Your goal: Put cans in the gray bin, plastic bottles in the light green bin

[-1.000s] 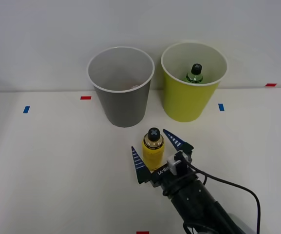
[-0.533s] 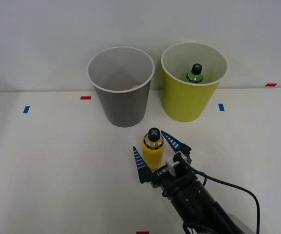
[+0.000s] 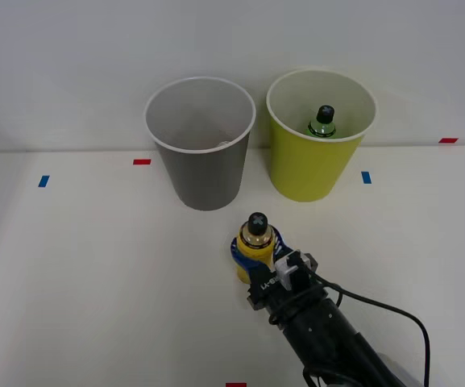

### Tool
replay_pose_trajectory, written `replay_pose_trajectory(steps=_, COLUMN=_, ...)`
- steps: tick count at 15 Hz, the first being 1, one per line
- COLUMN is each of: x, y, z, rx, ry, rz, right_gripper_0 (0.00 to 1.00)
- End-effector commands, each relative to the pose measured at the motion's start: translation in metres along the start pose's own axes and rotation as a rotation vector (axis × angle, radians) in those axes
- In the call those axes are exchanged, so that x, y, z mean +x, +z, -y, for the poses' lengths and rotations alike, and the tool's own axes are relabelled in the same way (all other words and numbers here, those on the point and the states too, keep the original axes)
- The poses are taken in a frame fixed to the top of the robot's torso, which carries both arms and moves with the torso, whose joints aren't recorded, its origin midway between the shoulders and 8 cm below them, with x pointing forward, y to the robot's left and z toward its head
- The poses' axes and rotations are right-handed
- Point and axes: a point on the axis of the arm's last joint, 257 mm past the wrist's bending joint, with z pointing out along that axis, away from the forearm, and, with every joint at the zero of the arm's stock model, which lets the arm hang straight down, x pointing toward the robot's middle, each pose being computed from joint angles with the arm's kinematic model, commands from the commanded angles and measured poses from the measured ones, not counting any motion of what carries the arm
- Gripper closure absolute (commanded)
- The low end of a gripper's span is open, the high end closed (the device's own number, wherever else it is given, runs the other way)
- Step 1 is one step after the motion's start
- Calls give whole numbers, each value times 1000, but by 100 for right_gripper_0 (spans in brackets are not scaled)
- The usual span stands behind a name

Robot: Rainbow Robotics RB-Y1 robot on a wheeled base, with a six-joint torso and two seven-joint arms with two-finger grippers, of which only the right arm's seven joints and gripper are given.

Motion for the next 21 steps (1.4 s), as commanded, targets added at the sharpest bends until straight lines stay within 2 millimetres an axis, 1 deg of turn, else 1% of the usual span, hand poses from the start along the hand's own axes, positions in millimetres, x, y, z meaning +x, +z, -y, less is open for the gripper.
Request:
replay_pose_trajectory(steps=1, x=-2, y=1, z=-2, rx=3, ry=13, rz=5, right_gripper_0=100)
replay_pose_trajectory(steps=3, x=-1, y=-4, z=-1, rx=16, ry=24, rz=6, right_gripper_0=100)
replay_pose_trajectory(steps=4, x=-2, y=-11, z=1, rx=32, ry=31, rz=10, right_gripper_0=100)
replay_pose_trajectory(steps=8, x=-19, y=-56, z=27, rx=132, ry=51, rz=9, right_gripper_0=100)
replay_pose_trajectory(steps=10, x=-40, y=-74, z=35, rx=162, ry=76, rz=30, right_gripper_0=100)
replay_pose_trajectory(steps=12, x=-64, y=-87, z=44, rx=186, ry=97, rz=59, right_gripper_0=100)
replay_pose_trajectory(steps=13, x=-72, y=-93, z=49, rx=196, ry=107, rz=68, right_gripper_0=100)
replay_pose_trajectory(steps=14, x=-82, y=-99, z=53, rx=205, ry=134, rz=80, right_gripper_0=100)
replay_pose_trajectory(steps=15, x=-92, y=-105, z=59, rx=225, ry=208, rz=99, right_gripper_0=100)
replay_pose_trajectory(steps=17, x=-114, y=-111, z=76, rx=260, ry=243, rz=139, right_gripper_0=100)
replay_pose_trajectory(steps=19, x=-123, y=-112, z=92, rx=289, ry=255, rz=164, right_gripper_0=100)
replay_pose_trajectory(steps=21, x=-132, y=-107, z=101, rx=287, ry=228, rz=187, right_gripper_0=100)
